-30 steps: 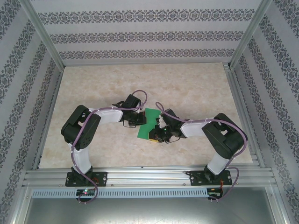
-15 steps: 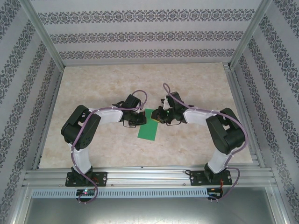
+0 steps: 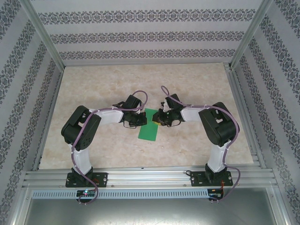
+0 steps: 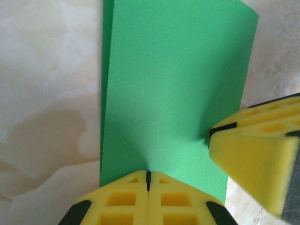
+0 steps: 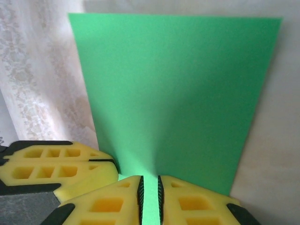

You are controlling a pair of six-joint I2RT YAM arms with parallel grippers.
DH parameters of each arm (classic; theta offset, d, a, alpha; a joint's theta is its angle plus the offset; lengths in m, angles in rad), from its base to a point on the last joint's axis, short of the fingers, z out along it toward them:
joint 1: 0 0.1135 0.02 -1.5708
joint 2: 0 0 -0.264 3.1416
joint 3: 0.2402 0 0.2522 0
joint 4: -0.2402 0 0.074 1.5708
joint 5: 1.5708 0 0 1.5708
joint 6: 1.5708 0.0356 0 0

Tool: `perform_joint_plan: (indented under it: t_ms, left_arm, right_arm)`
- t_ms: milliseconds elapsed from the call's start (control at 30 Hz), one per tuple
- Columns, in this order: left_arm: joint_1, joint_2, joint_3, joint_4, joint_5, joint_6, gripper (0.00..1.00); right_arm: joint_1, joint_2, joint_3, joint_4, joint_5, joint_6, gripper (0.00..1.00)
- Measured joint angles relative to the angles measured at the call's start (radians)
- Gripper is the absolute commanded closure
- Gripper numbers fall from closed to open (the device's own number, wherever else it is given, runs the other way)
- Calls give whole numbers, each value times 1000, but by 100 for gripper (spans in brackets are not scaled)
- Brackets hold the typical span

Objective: Fold a paper plane with a square sheet of paper (pick it up from the middle)
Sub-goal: Fold the square sheet of paper in half at the center of the table.

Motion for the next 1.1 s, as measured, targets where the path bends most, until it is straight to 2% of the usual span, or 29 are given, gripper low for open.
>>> perform_joint_plan:
  t_ms: [300, 800, 1100]
  left_arm:
    - [0, -1, -1, 0, 0, 0, 100]
    - [0, -15, -14, -8, 0, -1, 100]
    - [0, -33, -37, -8, 5, -21, 100]
  right_arm:
    - [-82, 5, 109, -68, 4, -52, 82]
    - [-89, 118, 187, -127, 0, -93, 82]
    - [-76, 132, 282, -264, 44, -169, 81]
